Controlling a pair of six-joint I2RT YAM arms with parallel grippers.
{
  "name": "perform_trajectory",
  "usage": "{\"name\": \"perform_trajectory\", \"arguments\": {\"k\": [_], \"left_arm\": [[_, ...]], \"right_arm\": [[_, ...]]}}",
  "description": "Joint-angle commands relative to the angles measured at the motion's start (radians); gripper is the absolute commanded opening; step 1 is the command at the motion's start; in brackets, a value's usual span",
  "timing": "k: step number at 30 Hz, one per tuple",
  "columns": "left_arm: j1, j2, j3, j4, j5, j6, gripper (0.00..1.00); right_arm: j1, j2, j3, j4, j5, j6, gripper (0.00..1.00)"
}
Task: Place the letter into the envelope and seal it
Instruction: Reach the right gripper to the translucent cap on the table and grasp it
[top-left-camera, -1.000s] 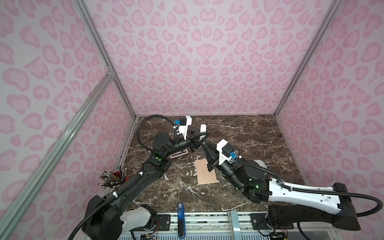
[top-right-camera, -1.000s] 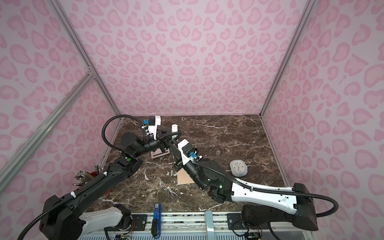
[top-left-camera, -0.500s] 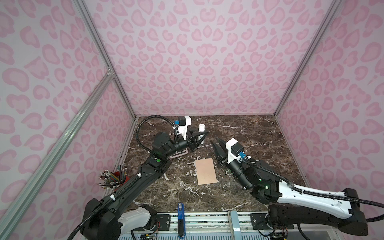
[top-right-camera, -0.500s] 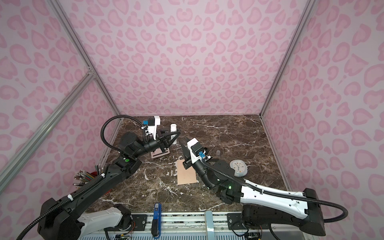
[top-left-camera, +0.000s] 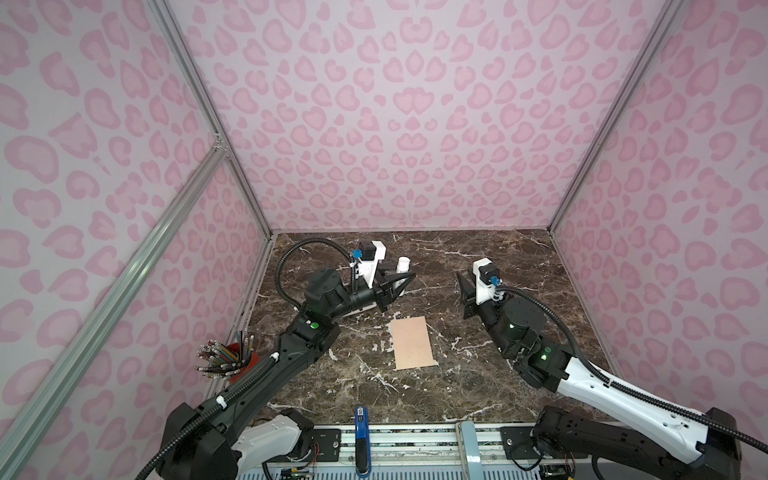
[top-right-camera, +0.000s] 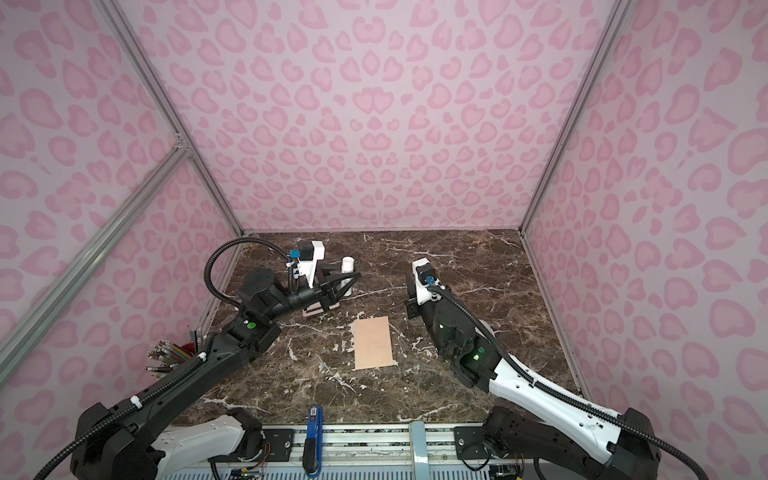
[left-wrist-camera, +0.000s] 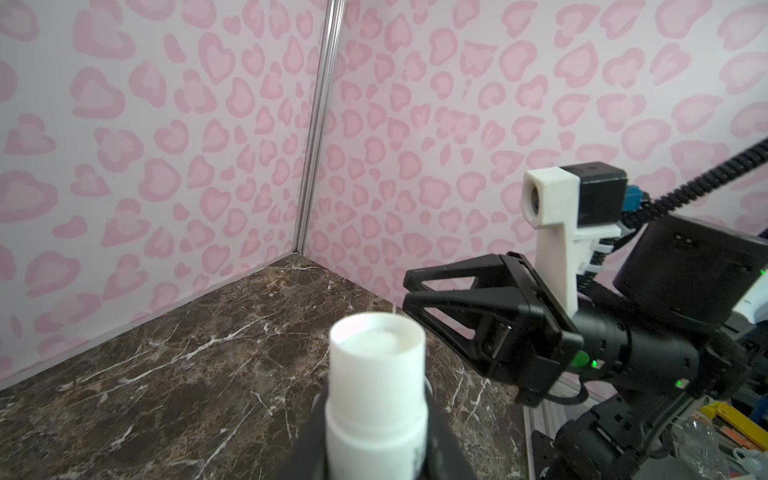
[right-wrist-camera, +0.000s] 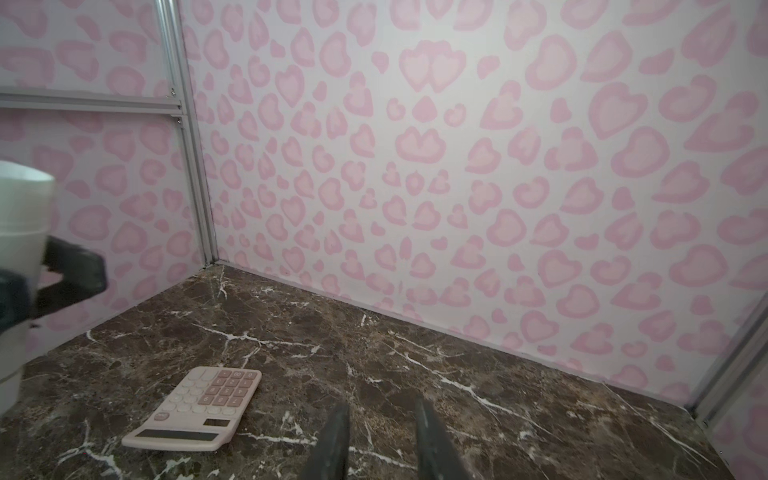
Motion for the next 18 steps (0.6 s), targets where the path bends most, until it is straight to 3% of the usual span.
{"name": "perform_trajectory", "arguments": {"k": [1, 8, 14, 18], "left_arm": [[0.0, 0.007, -0.015, 0.019, 0.0, 0.045, 0.04], [-0.011, 0.065, -0.025, 0.02, -0.009, 0.068, 0.04], [-0.027, 0.124, -0.047, 0.072, -0.034, 0.07, 0.04], [-0.052, 0.172, -0.058, 0.119, -0.037, 0.052, 0.03]], "right_arm": [[-0.069, 0.043, 0.02, -0.119, -0.058, 0.105, 0.33], [-0.218, 0.252, 0.209, -0.455, -0.08, 0.27, 0.38], [-0.338, 0.458, 0.412, -0.755, -0.138, 0.497, 0.39], [-0.391, 0.602, 0.541, -0.931, -0.186, 0.547, 0.39]]}}
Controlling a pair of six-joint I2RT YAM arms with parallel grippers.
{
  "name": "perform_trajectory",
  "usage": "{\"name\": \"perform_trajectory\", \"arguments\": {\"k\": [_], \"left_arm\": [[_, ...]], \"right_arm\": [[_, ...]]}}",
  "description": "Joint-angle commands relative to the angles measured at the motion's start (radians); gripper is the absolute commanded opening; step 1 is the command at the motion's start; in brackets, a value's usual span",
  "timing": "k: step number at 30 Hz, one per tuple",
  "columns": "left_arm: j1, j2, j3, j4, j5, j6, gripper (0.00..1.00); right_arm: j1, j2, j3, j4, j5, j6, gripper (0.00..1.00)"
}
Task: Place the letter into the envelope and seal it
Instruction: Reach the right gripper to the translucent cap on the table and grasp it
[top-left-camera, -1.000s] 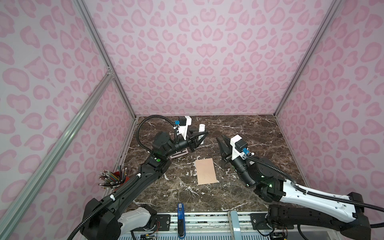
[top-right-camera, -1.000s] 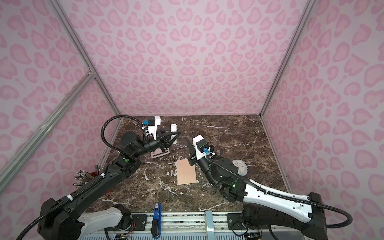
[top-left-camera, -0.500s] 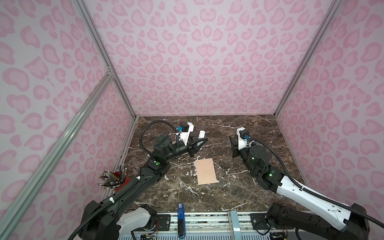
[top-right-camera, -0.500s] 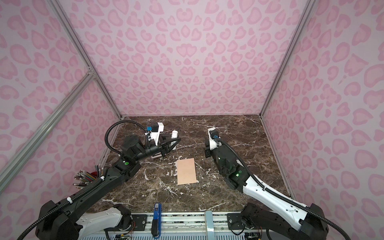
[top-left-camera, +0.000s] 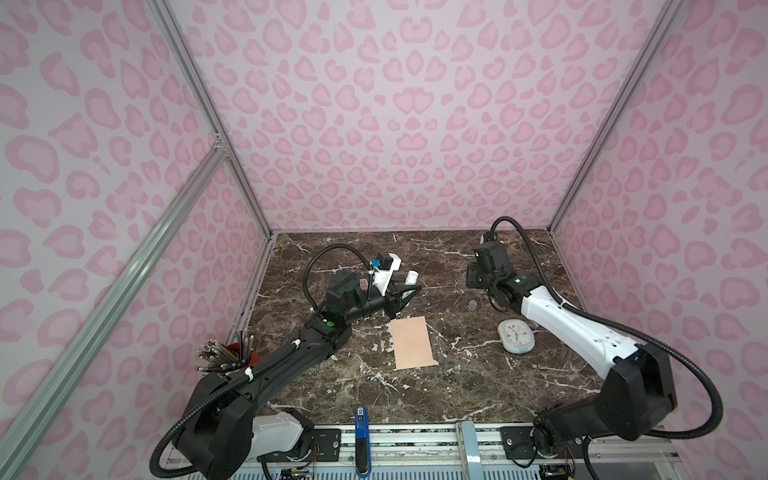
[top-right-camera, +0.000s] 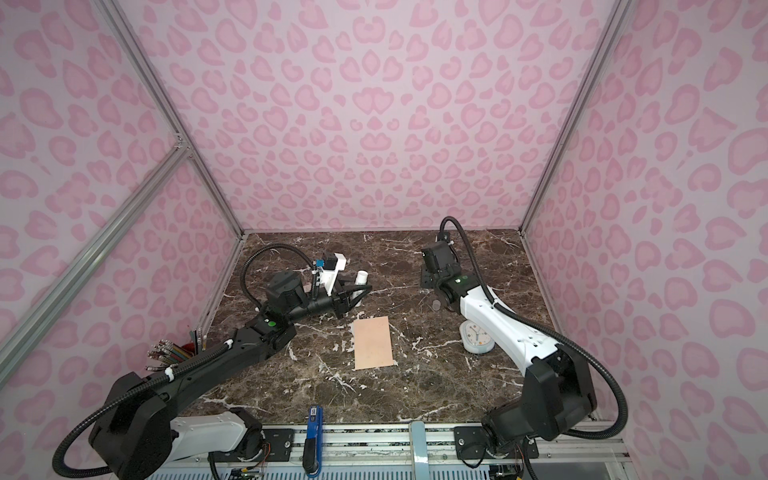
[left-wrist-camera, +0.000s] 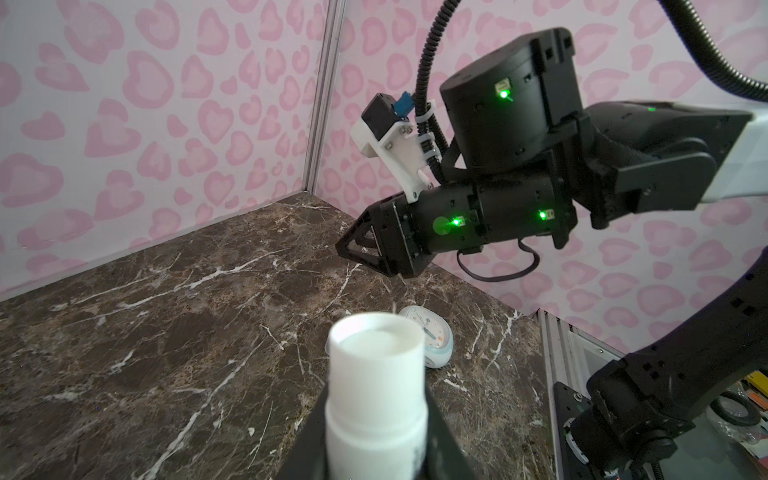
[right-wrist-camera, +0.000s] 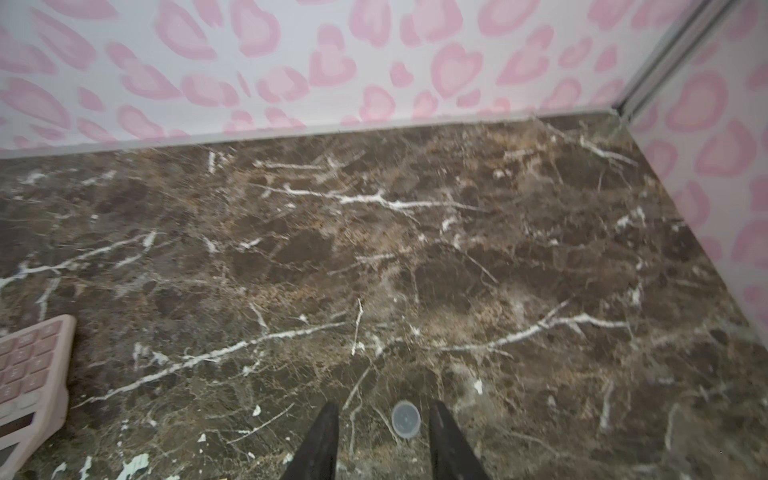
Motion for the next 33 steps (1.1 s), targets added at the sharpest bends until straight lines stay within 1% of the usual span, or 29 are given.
{"name": "perform_trajectory", "arguments": {"k": [1, 4, 15, 17, 22, 33], "left_arm": [[-0.021, 0.025, -0.01, 0.098, -0.011, -0.002, 0.03], [-0.039, 0.052, -0.017, 0.124, -0.019, -0.001, 0.03], [-0.067, 0.109, -0.022, 0.171, -0.027, -0.003, 0.03], [-0.076, 0.118, -0.027, 0.188, -0.03, -0.007, 0.03], [-0.096, 0.143, -0.031, 0.21, -0.031, -0.009, 0.03], [-0.098, 0.147, -0.037, 0.217, -0.036, 0.002, 0.03]], "right_arm": [[-0.034, 0.095, 0.074, -0.23, -0.072, 0.091, 0.39], [-0.064, 0.193, 0.138, -0.292, -0.129, 0.098, 0.39], [-0.091, 0.37, 0.235, -0.372, -0.164, 0.124, 0.4], [-0.091, 0.399, 0.246, -0.384, -0.154, 0.127, 0.41], [-0.099, 0.446, 0.3, -0.407, -0.155, 0.124, 0.43], [-0.116, 0.51, 0.305, -0.411, -0.22, 0.119, 0.44]]}}
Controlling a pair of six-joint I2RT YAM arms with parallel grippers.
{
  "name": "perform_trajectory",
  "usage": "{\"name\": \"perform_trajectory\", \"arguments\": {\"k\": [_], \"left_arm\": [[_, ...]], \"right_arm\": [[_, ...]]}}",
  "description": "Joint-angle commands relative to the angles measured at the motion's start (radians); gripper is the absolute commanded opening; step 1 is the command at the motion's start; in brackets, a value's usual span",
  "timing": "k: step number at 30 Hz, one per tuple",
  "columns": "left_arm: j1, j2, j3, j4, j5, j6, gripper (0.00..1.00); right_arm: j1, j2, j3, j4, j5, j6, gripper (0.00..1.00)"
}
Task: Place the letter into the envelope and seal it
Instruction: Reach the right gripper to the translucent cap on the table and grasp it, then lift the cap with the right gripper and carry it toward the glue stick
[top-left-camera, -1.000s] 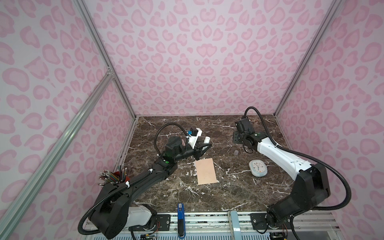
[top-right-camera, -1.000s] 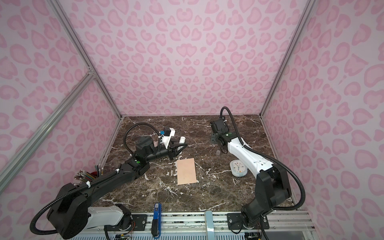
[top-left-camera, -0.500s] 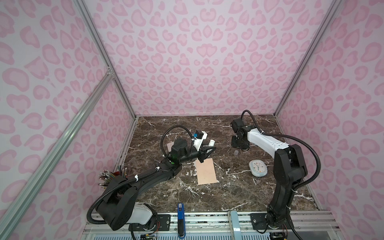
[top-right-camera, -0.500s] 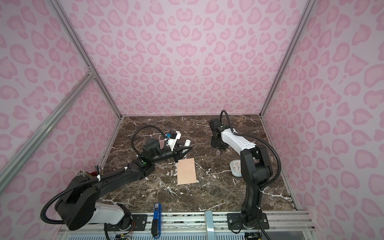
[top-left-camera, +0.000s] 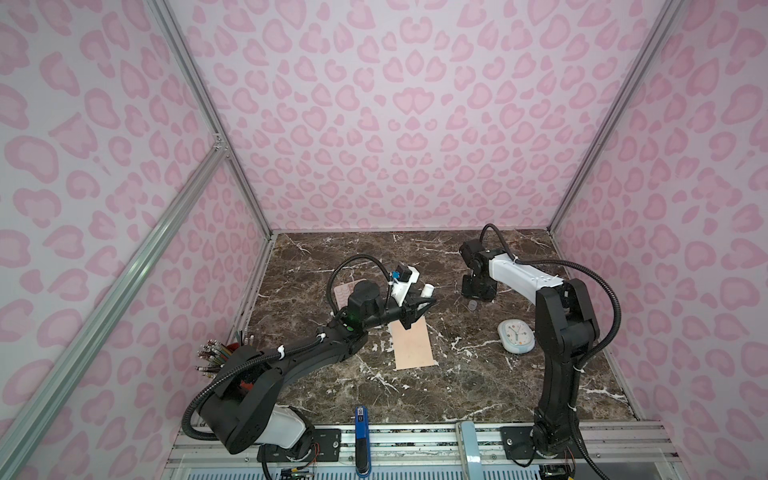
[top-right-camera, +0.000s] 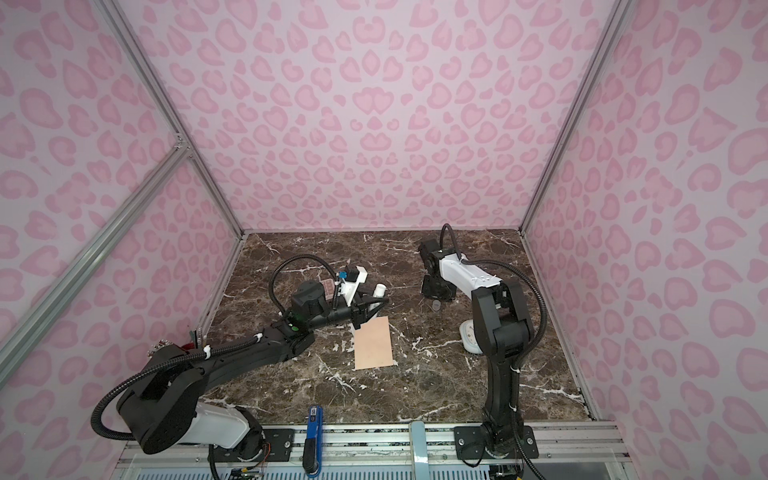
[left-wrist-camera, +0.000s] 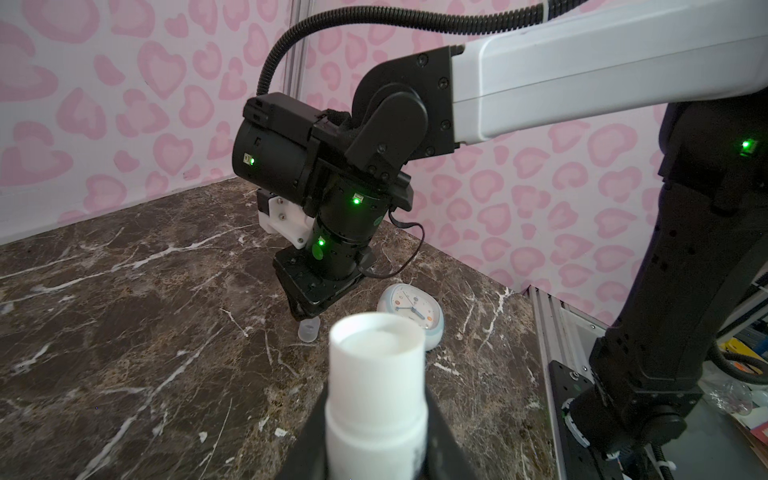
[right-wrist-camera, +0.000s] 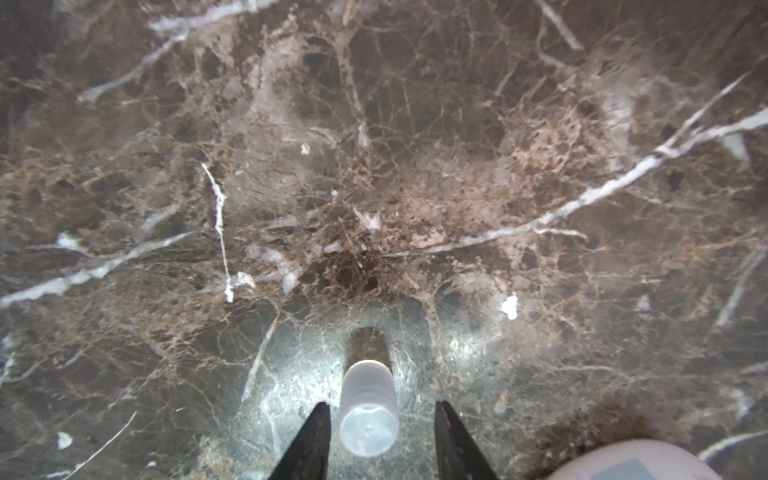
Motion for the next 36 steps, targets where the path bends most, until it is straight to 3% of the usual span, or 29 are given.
{"name": "perform_trajectory", "arguments": {"k": [1, 14, 36], "left_arm": [[-0.001, 0.001, 0.002, 0.047, -0.003, 0.011, 0.03], [-0.001, -0.006, 0.006, 0.022, -0.008, 0.026, 0.03], [-0.002, -0.007, 0.009, 0.02, -0.008, 0.027, 0.03]], "right_arm": [[0.001, 0.017, 0.007, -0.016, -0.026, -0.002, 0.44], [-0.005, 0.04, 0.012, -0.021, -0.046, -0.007, 0.34], [-0.008, 0.033, 0.012, -0.029, -0.05, -0.008, 0.3]]}}
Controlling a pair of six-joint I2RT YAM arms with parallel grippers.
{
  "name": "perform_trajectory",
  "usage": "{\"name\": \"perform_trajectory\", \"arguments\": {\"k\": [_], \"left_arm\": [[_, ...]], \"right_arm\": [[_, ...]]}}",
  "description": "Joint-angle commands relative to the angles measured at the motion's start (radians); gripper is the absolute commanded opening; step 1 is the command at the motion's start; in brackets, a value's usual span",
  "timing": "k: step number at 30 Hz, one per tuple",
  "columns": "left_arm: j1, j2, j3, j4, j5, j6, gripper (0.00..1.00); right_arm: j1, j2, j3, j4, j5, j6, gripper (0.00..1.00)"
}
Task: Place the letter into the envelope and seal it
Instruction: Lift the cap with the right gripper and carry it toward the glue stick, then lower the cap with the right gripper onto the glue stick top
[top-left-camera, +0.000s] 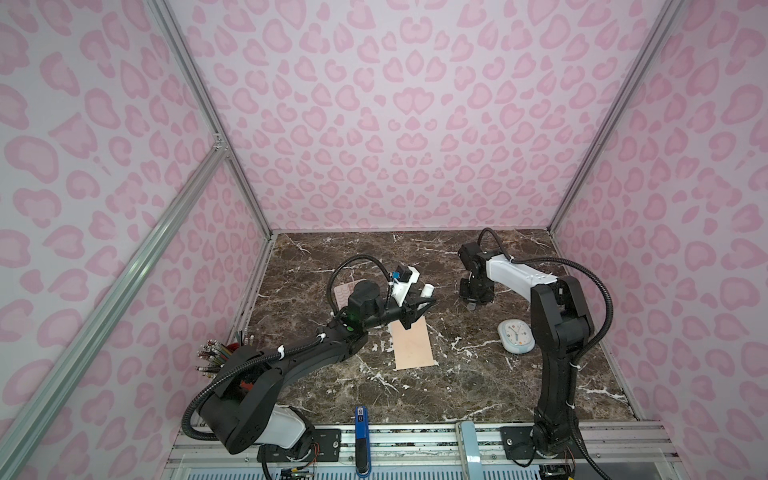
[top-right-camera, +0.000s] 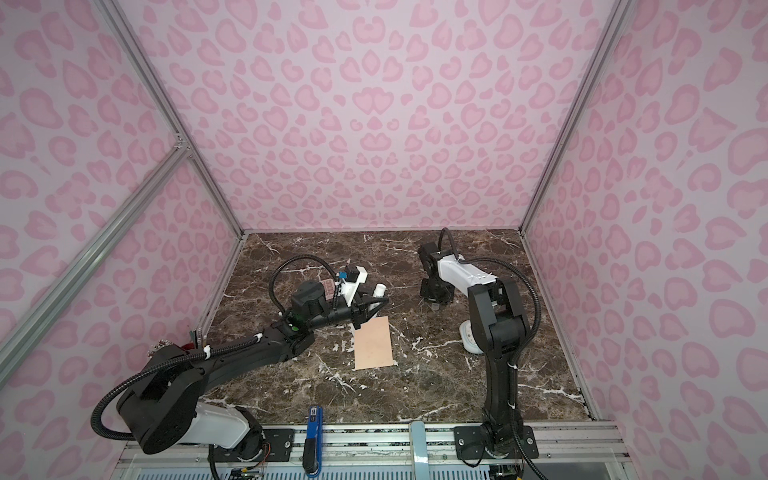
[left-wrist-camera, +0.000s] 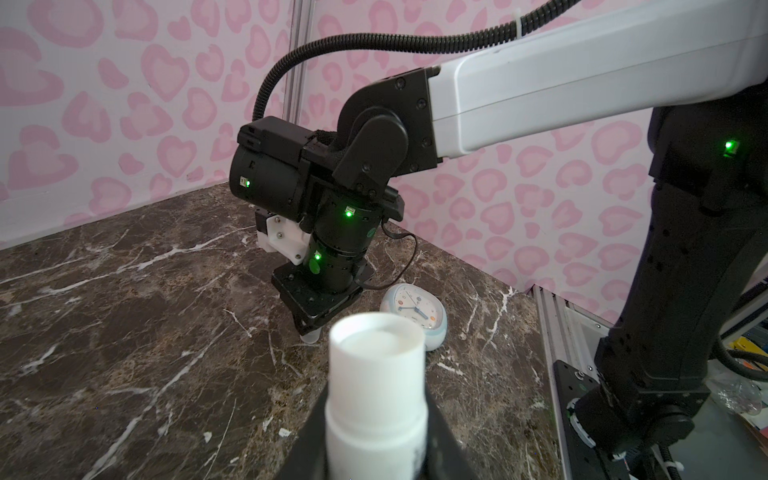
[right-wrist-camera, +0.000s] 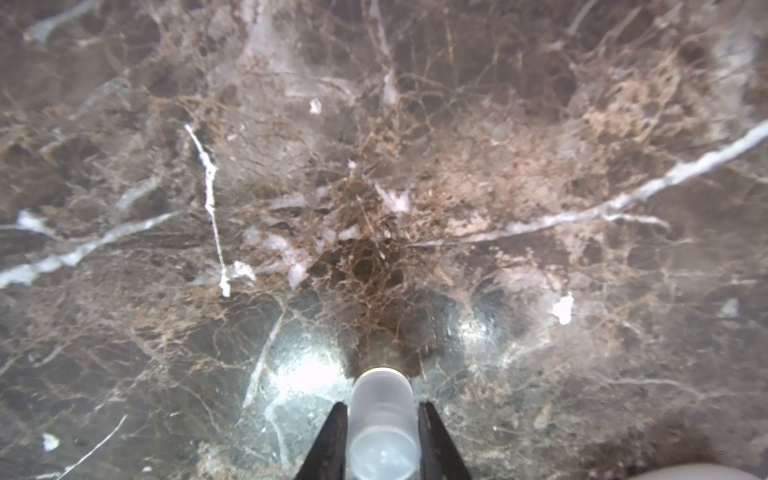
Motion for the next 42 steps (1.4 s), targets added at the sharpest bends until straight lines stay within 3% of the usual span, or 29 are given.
{"name": "perform_trajectory", "arguments": {"k": [1, 7, 12, 20, 26, 34, 42], "left_arm": [[-0.001, -0.007, 0.008, 0.025, 0.001, 0.015, 0.03], [-0.001, -0.015, 0.011, 0.015, 0.002, 0.016, 0.03], [-0.005, -0.063, 0.019, -0.059, -0.011, 0.057, 0.03], [-0.018, -0.248, -0.029, -0.219, -0.097, 0.189, 0.03], [-0.018, -0.38, -0.046, -0.303, -0.173, 0.282, 0.04], [-0.018, -0.394, 0.011, -0.36, -0.184, 0.327, 0.04], [-0.018, -0.384, 0.059, -0.351, -0.161, 0.319, 0.04]], "right_arm": [[-0.001, -0.007, 0.008, -0.028, 0.005, -0.007, 0.3], [0.003, -0.047, 0.014, -0.043, 0.0, -0.012, 0.28], [0.038, -0.163, 0.053, -0.083, -0.036, -0.052, 0.28], [0.123, -0.415, 0.131, -0.122, -0.342, -0.182, 0.28], [0.169, -0.602, 0.078, -0.019, -0.567, -0.167, 0.27], [0.236, -0.711, 0.075, 0.071, -0.698, -0.155, 0.27], [0.252, -0.718, 0.08, 0.063, -0.721, -0.163, 0.28]]}}
